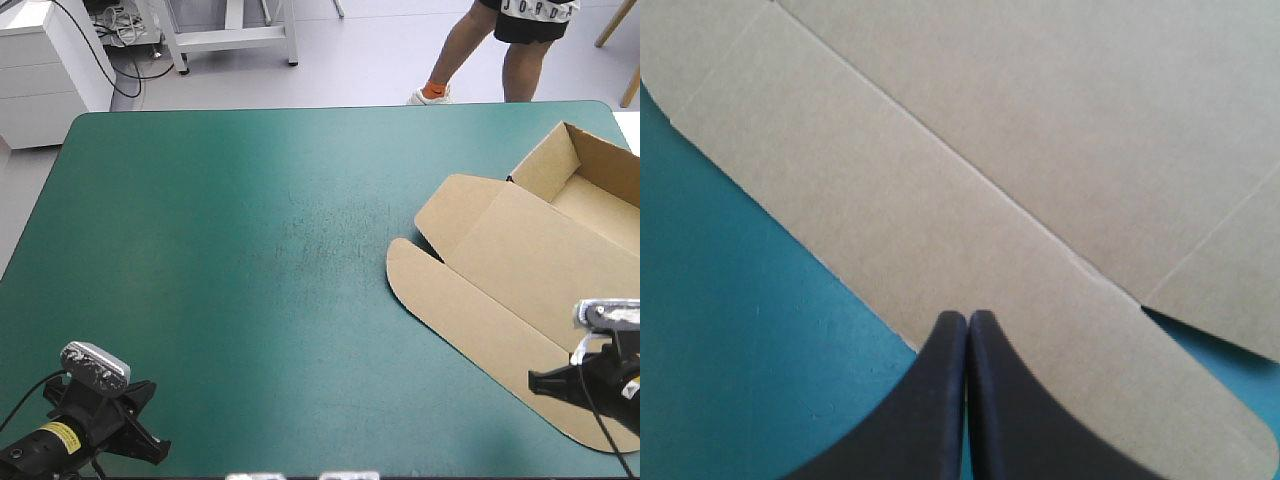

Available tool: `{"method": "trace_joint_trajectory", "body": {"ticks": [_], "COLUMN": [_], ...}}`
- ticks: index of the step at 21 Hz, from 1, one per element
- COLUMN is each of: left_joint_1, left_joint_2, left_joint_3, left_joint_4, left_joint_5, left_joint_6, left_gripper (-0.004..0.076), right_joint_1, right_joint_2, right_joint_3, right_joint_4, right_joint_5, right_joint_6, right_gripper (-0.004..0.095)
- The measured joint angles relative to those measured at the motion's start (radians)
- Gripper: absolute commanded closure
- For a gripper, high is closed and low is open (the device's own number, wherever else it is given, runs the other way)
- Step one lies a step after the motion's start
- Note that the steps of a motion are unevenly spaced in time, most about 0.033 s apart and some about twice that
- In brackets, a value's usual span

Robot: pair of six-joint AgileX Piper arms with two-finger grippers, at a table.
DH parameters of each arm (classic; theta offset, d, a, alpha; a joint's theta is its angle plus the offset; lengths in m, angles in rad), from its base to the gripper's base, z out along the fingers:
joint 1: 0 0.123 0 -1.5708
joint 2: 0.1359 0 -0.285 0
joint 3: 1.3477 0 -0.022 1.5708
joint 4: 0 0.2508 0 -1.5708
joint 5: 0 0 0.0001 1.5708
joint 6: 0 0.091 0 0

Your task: Fold the box

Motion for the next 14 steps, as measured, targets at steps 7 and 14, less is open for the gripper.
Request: {"method": "trace_joint_trajectory", "body": {"ticks": [7, 14], "left_joint_1": [0.0, 0.0], "left_joint_2": [0.0, 0.0], "left_joint_3": [0.0, 0.0], "left_joint_4": [0.0, -0.001], "left_joint_5": [0.0, 0.0], "left_joint_6": [-0.006, -0.009], "left_gripper": [0.0731, 0.0731], "right_joint_1": [0.007, 0.008], "right_joint_2": [-0.293, -0.515], "right_joint_3": [0.265, 0.275], "right_joint_4": [0.006, 0.008], "right_joint_5": [-0.025, -0.024], "right_joint_6": [-0.039, -0.024], "right_gripper": [0.0924, 0.0924]}}
